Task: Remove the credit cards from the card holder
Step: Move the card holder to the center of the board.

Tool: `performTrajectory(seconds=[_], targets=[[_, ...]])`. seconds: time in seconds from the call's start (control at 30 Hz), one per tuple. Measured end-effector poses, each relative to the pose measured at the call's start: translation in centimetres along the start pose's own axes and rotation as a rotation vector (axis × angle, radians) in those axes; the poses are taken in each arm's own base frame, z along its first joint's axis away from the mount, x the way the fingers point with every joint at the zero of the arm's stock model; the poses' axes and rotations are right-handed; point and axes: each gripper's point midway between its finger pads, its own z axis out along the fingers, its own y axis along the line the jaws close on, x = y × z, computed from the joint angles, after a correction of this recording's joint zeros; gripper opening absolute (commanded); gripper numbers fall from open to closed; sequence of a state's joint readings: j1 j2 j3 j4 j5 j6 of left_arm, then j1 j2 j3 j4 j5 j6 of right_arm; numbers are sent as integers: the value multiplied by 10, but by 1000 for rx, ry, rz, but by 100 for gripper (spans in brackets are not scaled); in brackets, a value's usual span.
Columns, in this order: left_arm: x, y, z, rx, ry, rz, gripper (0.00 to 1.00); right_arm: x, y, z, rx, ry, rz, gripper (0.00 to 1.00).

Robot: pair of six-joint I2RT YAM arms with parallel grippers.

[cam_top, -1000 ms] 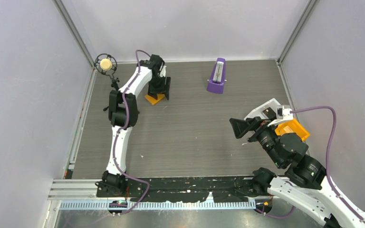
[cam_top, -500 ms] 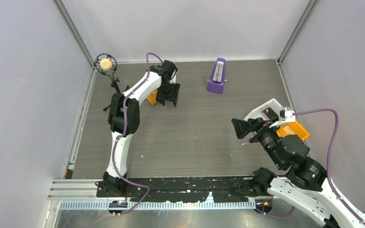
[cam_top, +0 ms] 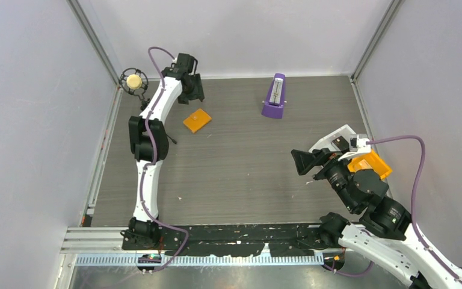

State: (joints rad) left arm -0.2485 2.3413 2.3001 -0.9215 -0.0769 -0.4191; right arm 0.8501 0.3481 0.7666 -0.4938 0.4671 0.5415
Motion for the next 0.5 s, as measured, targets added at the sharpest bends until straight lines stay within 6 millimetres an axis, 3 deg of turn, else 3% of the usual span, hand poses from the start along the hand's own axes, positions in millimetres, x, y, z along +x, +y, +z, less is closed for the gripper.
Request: performTrajectory(seconds=[0.23,0.5], targets=[[25,22,46,-26,99,-98,63,4,-1,4,9,15,-26,97],[36,10,47,27,147,-126,58,0,1,4,7,7,-22,97]])
